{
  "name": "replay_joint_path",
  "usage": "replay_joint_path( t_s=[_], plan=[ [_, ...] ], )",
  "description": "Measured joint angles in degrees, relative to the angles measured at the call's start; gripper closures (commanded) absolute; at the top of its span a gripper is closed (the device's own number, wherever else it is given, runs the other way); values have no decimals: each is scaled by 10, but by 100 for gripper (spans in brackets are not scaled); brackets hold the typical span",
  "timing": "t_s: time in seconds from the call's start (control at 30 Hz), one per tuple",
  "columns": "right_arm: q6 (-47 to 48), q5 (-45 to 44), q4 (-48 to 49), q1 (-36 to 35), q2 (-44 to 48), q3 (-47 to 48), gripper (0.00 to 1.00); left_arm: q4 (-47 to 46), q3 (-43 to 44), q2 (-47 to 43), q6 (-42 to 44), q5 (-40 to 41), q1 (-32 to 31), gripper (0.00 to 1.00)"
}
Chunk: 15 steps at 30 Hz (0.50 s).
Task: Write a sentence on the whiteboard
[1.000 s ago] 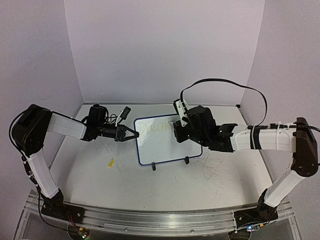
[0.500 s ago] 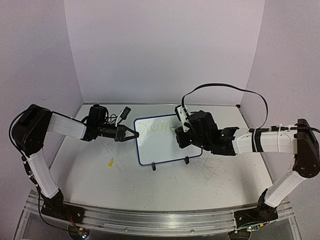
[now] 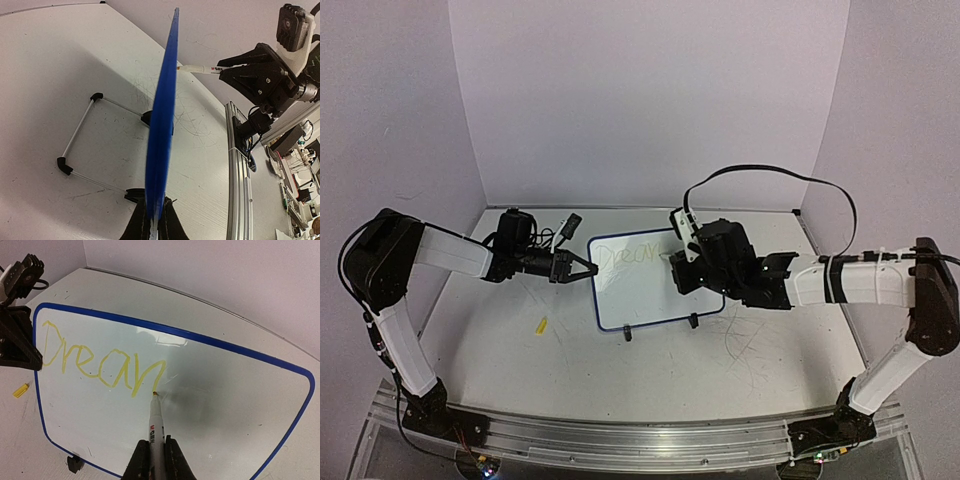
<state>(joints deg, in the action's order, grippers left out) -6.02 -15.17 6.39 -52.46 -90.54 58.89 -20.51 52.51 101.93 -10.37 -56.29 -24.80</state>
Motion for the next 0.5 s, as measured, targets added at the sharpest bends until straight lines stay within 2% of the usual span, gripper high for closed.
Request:
replay_joint_path(
  t_s=[0.5],
  plan=[
    [-2, -24, 1, 7, -1, 16, 100, 0, 0, 0, 0, 0, 0, 100]
  ],
)
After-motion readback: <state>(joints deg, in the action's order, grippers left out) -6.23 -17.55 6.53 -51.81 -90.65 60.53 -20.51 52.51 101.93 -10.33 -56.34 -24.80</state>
